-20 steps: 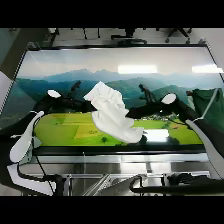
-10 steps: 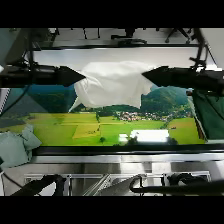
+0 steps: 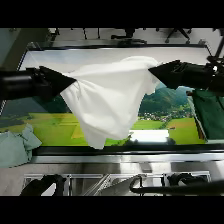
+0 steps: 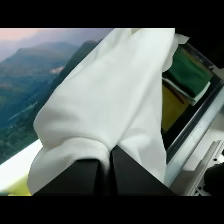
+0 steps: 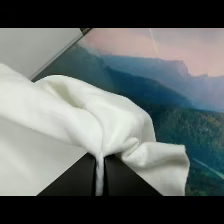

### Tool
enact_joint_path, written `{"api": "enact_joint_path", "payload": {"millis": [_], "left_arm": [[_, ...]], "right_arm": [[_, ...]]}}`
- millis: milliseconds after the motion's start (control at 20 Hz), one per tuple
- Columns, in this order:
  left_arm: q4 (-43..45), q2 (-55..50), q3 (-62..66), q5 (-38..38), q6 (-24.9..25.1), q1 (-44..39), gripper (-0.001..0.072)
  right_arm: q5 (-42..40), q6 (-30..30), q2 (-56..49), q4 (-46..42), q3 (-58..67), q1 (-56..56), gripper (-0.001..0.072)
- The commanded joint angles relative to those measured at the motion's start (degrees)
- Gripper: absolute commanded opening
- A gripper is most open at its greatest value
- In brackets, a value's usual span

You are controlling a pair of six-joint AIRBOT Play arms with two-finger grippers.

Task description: Fold the shirts.

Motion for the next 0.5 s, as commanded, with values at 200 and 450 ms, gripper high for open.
{"api": "enact_joint_path", "payload": {"millis": [200,450], "left_arm": [[2.8,-14.9,-19.7,14.3,1.5,-4.2,0.0026],[2.7,-29.0,-15.6,15.9,1.6,-4.9,0.0532]], "right_arm": [[2.2,0.4,-22.6,-2.1,-3.6,0.0,0.0018],[-2.9,0.0,-38.7,-1.8,-3.3,-0.3,0.0046]]}}
